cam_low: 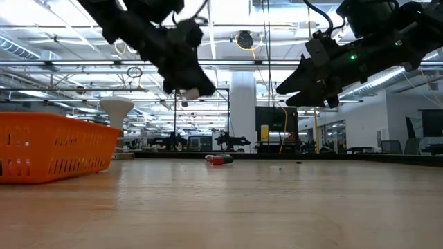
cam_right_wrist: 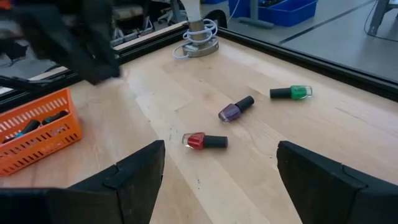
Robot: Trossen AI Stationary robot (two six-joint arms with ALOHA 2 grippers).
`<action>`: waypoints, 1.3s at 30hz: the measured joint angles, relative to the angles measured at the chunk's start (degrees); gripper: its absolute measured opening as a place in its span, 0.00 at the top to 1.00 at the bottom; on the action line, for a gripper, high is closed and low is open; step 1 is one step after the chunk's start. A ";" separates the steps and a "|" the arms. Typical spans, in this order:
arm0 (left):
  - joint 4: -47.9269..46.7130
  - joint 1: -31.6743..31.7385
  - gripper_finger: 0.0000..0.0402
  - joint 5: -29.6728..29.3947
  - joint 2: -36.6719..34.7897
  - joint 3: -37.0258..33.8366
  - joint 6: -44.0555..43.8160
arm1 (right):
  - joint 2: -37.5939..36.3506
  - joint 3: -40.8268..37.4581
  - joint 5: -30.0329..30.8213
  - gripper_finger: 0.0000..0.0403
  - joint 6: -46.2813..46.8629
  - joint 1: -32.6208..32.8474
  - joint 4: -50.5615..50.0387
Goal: Pick & Place Nail Polish
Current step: Put the white nail color bottle into the orange bin
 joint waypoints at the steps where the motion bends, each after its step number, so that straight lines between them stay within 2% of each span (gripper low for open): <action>1: 0.73 -0.61 0.91 -0.02 -0.32 0.00 0.32 | 0.00 0.00 0.00 0.27 -0.01 0.00 0.00; 5: 2.85 -2.70 0.91 -0.43 -0.94 0.09 0.77 | 0.00 0.00 0.04 0.27 0.00 0.00 0.00; 9: 10.35 -4.18 0.91 -2.12 -0.82 0.09 2.35 | 0.70 0.00 -1.65 0.27 0.17 0.00 2.22; 14: 25.93 -5.65 0.91 -2.34 2.11 0.11 5.50 | 5.71 0.00 -5.91 0.27 -3.29 1.43 14.99; 20: 32.88 -5.94 0.91 -0.94 5.31 0.13 5.76 | 13.37 0.27 -6.10 0.27 -14.94 4.93 29.58; 24: 36.79 -6.58 0.91 1.99 6.64 0.13 5.98 | 17.38 2.48 -6.10 0.27 -17.85 6.02 33.03; 27: 35.84 -6.89 0.91 2.36 6.69 0.15 6.28 | 18.29 3.52 -6.14 0.27 -17.76 6.05 32.41; 33: 26.37 -8.67 0.91 5.59 3.29 0.15 3.82 | 17.65 3.80 -6.06 0.27 -17.65 6.01 29.40; 39: 12.55 -15.37 0.91 2.61 -3.35 0.24 3.15 | 17.66 3.78 -5.99 0.27 -17.81 6.01 27.12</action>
